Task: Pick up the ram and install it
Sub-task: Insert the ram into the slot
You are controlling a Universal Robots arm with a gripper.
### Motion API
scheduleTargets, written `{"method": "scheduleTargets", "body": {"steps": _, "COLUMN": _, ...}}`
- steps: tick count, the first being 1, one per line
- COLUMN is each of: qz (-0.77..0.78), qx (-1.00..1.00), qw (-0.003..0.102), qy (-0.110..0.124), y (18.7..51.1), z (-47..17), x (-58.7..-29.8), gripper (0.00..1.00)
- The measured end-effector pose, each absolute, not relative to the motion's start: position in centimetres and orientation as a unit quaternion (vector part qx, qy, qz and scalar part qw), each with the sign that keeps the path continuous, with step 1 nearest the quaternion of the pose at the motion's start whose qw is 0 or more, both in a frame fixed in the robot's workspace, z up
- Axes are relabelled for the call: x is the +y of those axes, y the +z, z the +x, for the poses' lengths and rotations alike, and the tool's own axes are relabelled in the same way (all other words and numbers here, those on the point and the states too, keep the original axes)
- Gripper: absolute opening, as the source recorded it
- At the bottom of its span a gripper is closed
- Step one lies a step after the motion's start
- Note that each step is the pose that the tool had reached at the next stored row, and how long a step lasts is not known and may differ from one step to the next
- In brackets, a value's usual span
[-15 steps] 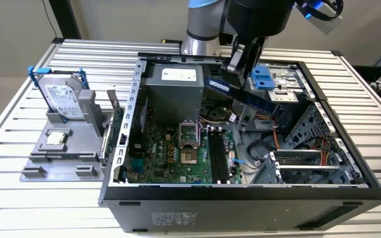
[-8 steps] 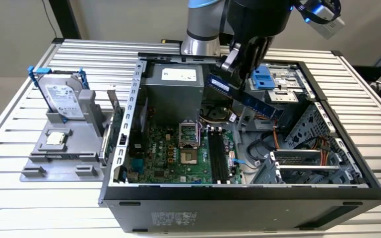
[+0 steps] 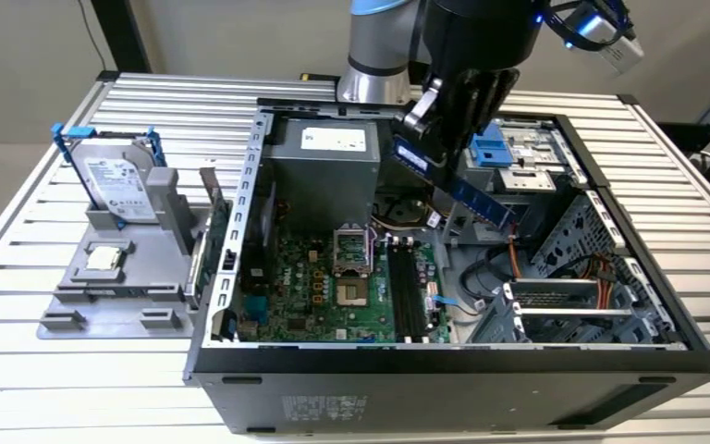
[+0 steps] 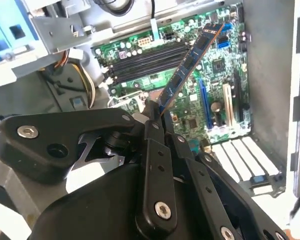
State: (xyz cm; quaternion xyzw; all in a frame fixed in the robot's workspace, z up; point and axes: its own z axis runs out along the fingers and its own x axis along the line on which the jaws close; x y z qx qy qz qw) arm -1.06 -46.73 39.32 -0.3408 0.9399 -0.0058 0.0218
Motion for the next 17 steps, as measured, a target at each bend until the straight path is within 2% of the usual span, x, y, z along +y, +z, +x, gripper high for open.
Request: {"method": "scheduleTargets", "body": {"steps": 17, "qz": -0.199, "qx": 0.98, "qw": 0.021, "qy": -0.009, "y": 38.89, "z": -1.06, "x": -46.73, "gripper": 0.0}}
